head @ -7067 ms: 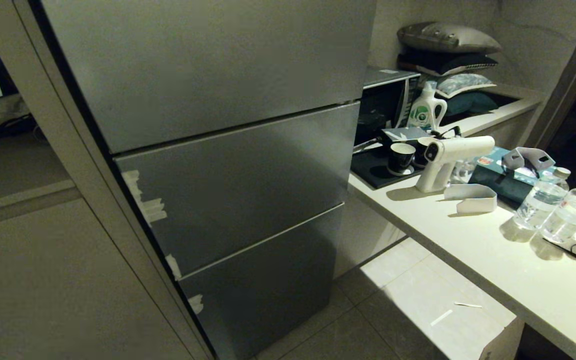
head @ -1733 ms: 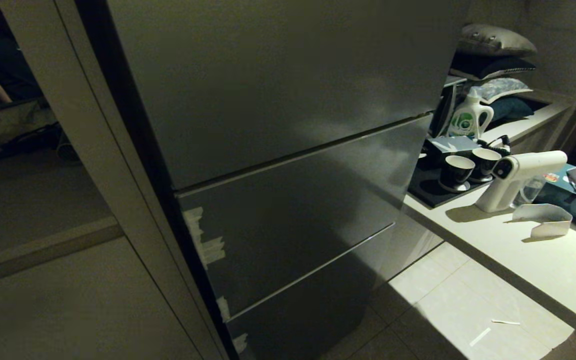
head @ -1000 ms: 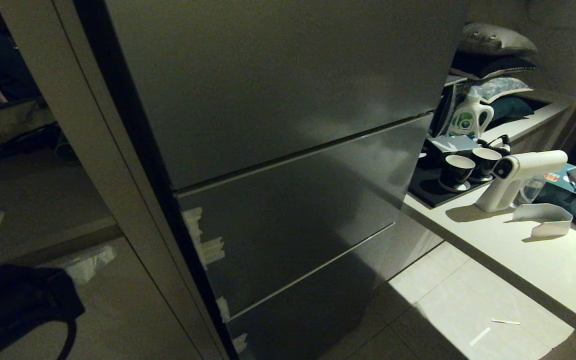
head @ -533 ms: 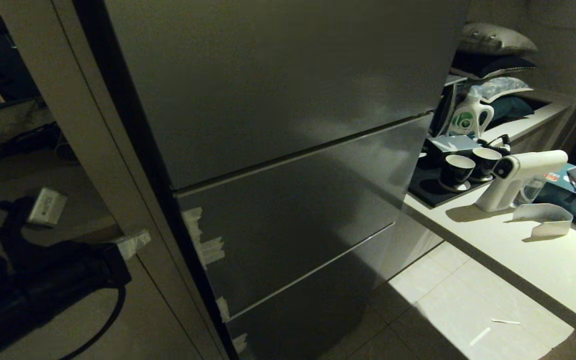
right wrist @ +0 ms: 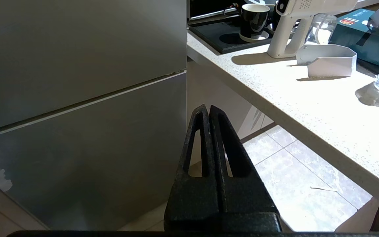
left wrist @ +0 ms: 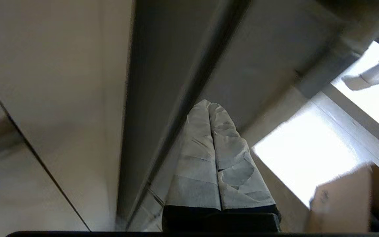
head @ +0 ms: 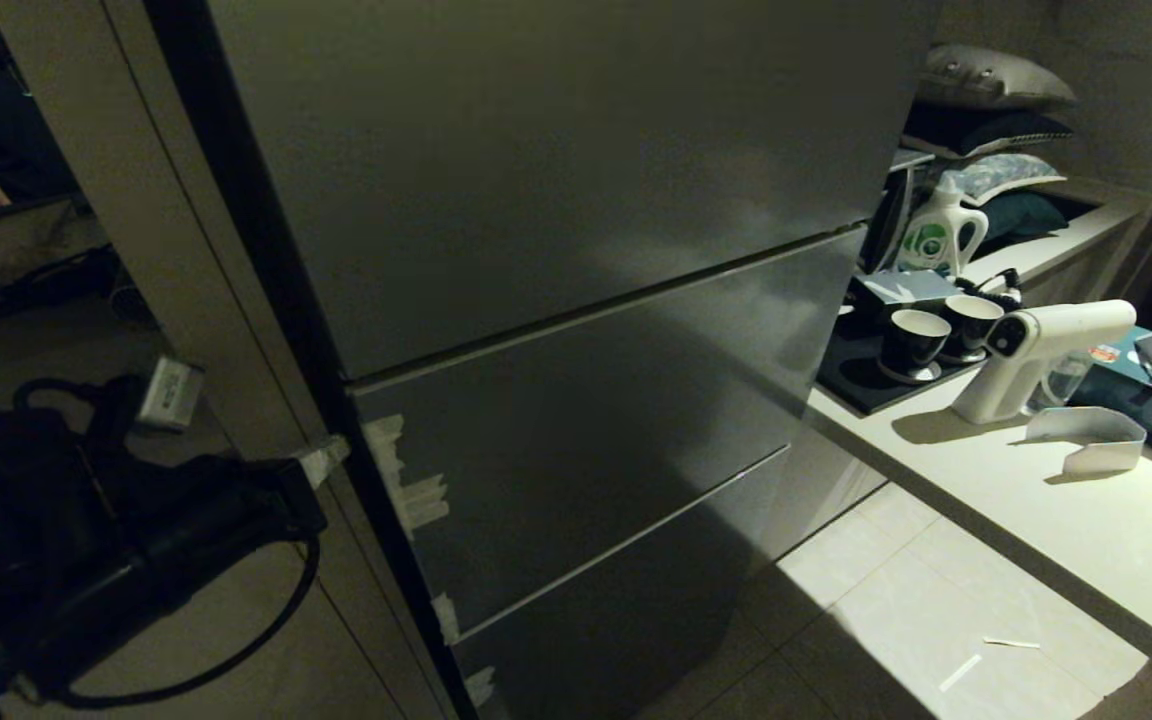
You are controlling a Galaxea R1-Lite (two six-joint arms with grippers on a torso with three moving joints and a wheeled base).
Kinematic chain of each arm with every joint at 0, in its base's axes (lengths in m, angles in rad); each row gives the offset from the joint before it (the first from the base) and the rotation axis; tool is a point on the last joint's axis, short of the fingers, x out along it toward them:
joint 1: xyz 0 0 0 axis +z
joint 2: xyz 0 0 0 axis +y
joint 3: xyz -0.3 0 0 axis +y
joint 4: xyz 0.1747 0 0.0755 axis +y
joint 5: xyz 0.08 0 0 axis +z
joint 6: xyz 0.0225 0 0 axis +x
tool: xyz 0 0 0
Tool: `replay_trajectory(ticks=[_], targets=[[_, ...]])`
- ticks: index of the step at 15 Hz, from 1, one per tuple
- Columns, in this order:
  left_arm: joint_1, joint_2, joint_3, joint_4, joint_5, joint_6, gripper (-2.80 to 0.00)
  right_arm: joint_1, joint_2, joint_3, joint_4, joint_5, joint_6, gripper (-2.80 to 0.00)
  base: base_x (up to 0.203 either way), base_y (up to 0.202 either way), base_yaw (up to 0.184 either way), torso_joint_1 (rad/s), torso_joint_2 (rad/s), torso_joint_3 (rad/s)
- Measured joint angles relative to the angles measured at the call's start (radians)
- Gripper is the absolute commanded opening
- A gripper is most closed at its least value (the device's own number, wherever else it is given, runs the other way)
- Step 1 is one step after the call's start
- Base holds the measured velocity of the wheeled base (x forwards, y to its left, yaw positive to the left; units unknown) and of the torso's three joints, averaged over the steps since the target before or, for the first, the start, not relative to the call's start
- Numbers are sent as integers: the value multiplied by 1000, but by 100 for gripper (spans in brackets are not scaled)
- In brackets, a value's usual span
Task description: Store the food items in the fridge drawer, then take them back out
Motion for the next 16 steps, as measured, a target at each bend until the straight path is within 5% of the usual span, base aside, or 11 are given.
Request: replay_trajectory(ticks=[16], targets=[[-117,54,2,-53,94,-55,-280,0,0,0,0,0,1,-280,0,0,0,0,0,0]])
